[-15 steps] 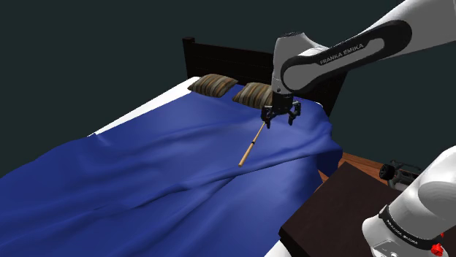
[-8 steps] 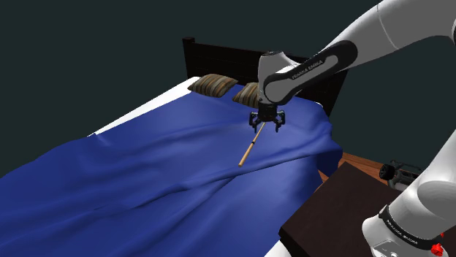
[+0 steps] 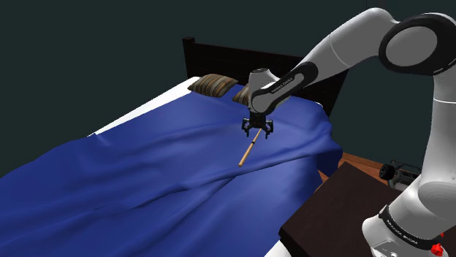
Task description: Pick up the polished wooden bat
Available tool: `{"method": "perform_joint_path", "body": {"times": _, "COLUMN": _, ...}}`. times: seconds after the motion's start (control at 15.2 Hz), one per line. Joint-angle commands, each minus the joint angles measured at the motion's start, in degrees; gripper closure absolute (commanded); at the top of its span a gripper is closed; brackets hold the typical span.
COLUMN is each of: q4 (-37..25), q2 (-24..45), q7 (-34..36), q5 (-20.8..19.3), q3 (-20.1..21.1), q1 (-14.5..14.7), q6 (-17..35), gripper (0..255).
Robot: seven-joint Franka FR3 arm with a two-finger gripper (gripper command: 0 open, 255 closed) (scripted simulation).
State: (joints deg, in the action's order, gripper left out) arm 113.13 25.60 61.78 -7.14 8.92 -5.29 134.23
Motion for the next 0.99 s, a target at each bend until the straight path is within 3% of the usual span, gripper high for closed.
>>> {"method": "perform_joint_path", "body": {"times": 0.0, "q4": -3.96, "q2": 4.53, "q7": 2.59, "q5": -0.01, "q3": -1.0, "q1": 0.39, "q6": 0.51, "gripper": 0}}
{"method": "perform_joint_path", "body": {"times": 0.33, "q4": -14.13, "q2": 15.3, "q7": 7.6, "q5": 1.04, "q3": -3.3, "q1": 0.77, "q6": 1.07, "gripper": 0}}
{"method": "perform_joint_path", "body": {"times": 0.92, "q4": -15.59, "q2": 20.04, "q7": 7.9, "q5": 0.61, "q3": -3.77, "q1": 1.1, "q6": 4.34, "gripper": 0}}
